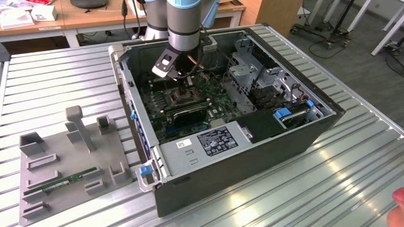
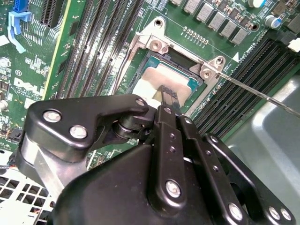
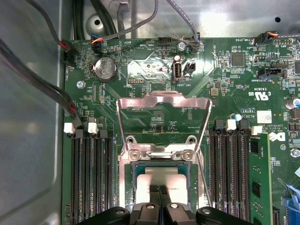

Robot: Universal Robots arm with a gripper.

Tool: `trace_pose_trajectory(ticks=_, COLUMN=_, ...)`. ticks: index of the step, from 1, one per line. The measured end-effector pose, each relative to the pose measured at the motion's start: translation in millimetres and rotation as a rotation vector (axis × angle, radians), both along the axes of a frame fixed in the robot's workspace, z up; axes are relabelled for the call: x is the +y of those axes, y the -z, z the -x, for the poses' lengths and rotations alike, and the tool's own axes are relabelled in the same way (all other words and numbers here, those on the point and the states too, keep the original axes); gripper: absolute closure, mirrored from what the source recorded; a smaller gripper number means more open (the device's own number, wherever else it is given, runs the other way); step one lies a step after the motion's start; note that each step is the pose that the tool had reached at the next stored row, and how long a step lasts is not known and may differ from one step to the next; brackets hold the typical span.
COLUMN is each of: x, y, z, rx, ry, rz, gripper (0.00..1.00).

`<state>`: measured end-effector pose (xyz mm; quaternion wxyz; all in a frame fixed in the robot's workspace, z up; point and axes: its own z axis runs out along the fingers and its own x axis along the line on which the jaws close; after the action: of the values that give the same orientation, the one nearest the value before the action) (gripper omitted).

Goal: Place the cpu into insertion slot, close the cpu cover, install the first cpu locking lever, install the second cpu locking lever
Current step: 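Place the cpu into insertion slot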

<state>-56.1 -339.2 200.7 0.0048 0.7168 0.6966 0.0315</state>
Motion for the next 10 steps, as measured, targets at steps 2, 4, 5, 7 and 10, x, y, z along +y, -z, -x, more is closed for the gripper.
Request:
trace_pose_trajectory(ticks=2, x=-0.1, y=-3.4, z=0.1, rx=0.0006, ry=0.0, rz=0.0007, gripper=0.89)
trace_pose_trajectory(ticks=4, x=-0.1, y=-7.0, z=0.1, rx=0.0005, ry=0.0, rz=0.0007, gripper=0.89)
trace_pose_trajectory(ticks=5, x=-0.1, y=-7.9, z=0.1, rx=0.0004, ry=0.0, rz=0.0008, gripper=0.89)
trace_pose_trajectory(ticks=7, x=-0.1, y=-8.4, z=0.1, rx=0.0001, ry=0.0, rz=0.0007, gripper=0.89)
trace_pose_trajectory(ticks=10, x=-0.2, y=-9.4, z=0.1, rx=0.0001, ry=0.0, rz=0.0011, gripper=0.89)
